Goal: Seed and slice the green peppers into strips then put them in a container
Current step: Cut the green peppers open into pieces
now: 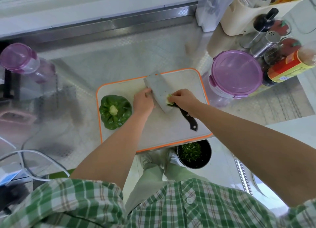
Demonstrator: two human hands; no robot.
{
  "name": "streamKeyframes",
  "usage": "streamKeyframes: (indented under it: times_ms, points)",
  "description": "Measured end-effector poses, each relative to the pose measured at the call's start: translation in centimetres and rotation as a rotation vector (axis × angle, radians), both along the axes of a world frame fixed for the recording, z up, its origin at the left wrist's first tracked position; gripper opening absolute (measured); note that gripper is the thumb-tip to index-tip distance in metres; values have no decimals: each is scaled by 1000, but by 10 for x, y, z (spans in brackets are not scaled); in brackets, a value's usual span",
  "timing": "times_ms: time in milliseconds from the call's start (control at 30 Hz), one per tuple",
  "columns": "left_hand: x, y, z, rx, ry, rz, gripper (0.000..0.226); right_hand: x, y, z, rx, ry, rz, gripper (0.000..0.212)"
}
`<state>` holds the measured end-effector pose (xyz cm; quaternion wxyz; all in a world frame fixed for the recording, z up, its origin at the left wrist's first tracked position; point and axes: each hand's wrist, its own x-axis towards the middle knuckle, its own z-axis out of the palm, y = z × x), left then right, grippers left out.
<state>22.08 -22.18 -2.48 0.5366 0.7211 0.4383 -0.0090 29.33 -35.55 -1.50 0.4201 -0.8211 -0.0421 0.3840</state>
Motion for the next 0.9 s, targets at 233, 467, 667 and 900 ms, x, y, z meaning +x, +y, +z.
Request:
streamKeyframes:
  times_ms: [233,467,667,900]
  points:
    - [2,4,-10,339,103,-166,29,22,-27,15,-23,-217,-203,29]
    - [13,8,-19,682,176,-473,28,21,-40,-8,-51,-120,-209,11]
    - [19,7,-24,782,171,-529,19,20,-41,-16,-165,-162,-78,18]
    - [16,2,-17,253,-44,-287,8,12,-32,-13,-273,-404,-78,10]
